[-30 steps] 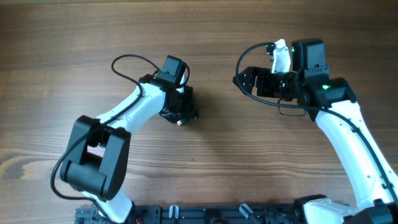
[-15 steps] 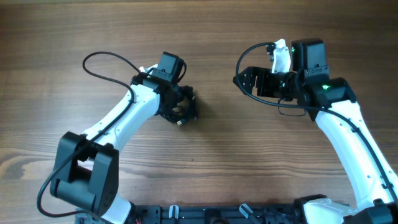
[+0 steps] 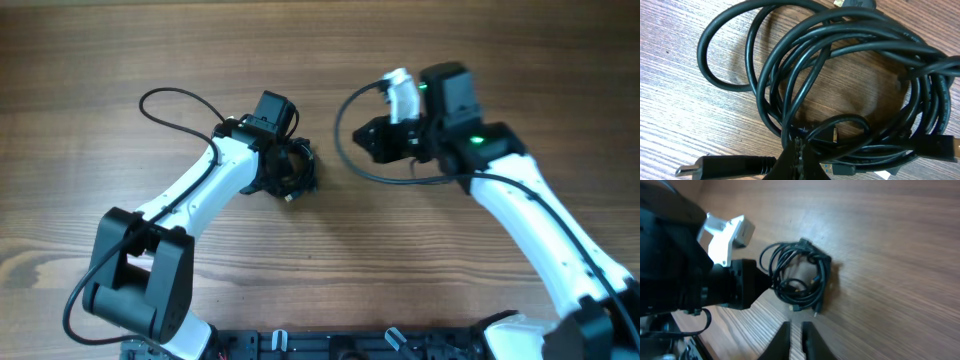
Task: Untangle cables
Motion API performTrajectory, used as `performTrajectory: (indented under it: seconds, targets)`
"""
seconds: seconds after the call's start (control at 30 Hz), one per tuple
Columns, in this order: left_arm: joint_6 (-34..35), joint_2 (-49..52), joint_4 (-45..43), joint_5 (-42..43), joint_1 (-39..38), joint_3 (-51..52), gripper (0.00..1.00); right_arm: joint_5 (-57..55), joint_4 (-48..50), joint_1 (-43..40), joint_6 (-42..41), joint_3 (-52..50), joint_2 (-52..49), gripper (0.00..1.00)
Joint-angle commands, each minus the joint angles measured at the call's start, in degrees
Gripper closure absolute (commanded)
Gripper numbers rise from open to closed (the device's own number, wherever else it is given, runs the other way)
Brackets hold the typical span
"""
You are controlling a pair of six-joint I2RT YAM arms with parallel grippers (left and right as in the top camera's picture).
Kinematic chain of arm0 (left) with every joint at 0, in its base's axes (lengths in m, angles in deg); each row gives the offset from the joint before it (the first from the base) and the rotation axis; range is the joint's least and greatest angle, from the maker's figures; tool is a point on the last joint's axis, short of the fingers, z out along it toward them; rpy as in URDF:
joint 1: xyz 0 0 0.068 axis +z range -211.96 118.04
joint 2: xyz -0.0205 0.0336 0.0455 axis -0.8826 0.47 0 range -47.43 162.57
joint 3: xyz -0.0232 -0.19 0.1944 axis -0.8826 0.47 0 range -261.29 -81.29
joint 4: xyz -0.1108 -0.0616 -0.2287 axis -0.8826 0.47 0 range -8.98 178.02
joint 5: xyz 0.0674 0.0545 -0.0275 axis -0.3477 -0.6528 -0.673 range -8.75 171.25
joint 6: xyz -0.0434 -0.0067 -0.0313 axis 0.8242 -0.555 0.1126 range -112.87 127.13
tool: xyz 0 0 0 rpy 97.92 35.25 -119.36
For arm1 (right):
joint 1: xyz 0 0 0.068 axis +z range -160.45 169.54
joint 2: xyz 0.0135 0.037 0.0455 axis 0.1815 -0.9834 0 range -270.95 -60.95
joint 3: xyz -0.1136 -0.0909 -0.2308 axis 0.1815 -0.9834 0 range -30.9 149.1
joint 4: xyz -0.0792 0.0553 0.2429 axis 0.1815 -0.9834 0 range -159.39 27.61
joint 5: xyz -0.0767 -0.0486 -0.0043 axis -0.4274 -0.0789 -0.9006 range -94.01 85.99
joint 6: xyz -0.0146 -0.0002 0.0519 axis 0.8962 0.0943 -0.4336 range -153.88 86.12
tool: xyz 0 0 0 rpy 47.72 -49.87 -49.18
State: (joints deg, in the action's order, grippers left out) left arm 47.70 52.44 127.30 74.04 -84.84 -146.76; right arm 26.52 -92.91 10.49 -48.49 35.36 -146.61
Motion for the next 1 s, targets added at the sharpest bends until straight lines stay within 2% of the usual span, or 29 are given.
performTrajectory:
  seconds: [0.0,0.13,0.23,0.3,0.4,0.53,0.63,0.73,0.8,0.9,0.97]
  targets:
    - [-0.68,1.79,-0.15,0.52,0.22,0.76,0.96,-0.52,3.93,3.91,2.01,0.74,-6.56,0.91]
    - [-0.70,3.96,-0.17,0.46,0.26,0.76,0.96,-0.50,14.58,7.04,-0.02,0.74,-16.31,0.86]
    - [-0.72,4.94,-0.15,-0.50,0.26,0.76,0.96,-0.48,17.49,8.90,-6.03,0.74,-22.77,0.86]
    - [-0.72,4.94,-0.11,-3.96,0.50,0.76,0.96,-0.15,16.37,10.05,-9.99,0.74,-25.66,0.85]
    - [-1.16,4.94,-0.20,-4.44,2.95,0.76,0.96,3.30,12.04,11.04,-12.87,0.74,-26.47,0.84]
    - [-1.27,4.94,-0.57,-4.28,8.00,0.76,0.96,10.08,5.90,11.93,-12.81,0.74,-26.47,0.83]
    - [-10.43,4.94,-1.53,3.89,10.29,0.76,0.95,13.05,7.58,11.58,-12.37,0.76,-26.47,0.80]
    - [-16.92,4.92,-2.38,12.63,10.80,0.74,0.96,12.04,18.99,9.44,-12.07,0.81,-26.43,0.77]
    - [-22.27,4.72,-2.62,19.47,10.84,0.20,0.95,6.34,27.23,8.50,-11.17,0.81,-26.43,0.77]
    - [-21.77,2.38,-2.12,24.26,11.58,-2.23,0.92,-4.31,31.39,8.44,-4.79,0.81,-26.49,0.77]
    - [-17.35,0.90,-2.08,24.39,12.94,-2.80,0.90,-9.11,32.68,8.44,0.57,0.81,-26.51,0.77]
